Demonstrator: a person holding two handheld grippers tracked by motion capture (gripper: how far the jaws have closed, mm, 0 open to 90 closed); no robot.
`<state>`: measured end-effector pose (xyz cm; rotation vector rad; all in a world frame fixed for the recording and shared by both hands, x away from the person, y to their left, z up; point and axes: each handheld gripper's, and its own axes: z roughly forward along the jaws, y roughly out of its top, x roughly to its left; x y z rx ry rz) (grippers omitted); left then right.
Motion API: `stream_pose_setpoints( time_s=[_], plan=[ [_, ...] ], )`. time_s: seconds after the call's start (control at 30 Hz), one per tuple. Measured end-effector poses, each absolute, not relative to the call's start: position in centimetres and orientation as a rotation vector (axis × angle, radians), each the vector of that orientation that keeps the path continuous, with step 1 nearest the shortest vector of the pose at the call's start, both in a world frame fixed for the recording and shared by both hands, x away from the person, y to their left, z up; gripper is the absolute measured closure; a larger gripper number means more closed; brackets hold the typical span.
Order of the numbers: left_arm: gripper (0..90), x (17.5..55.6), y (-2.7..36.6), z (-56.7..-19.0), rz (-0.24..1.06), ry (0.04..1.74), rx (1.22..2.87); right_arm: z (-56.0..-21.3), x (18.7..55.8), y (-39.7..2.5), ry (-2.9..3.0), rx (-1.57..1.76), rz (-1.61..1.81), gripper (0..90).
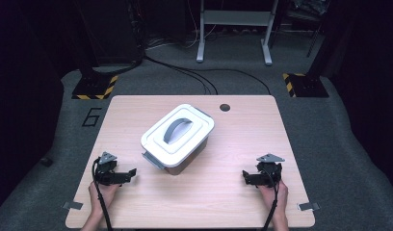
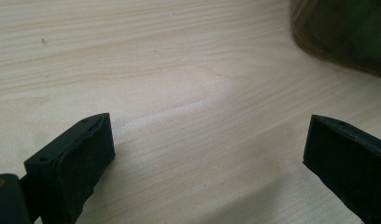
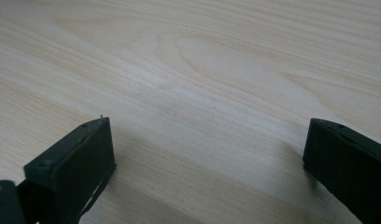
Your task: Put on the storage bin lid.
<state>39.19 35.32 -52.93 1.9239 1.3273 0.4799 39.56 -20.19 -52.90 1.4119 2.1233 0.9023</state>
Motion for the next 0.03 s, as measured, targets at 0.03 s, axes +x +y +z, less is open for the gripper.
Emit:
stream_pose_setpoints(
  time_s=[0.03],
  plan=[
    [1.9, 39.19, 35.32, -52.93, 0.48, 1.327, 1.924, -52.9, 39.56, -20.19, 2.123, 1.412, 0.902, 1.1]
  ],
)
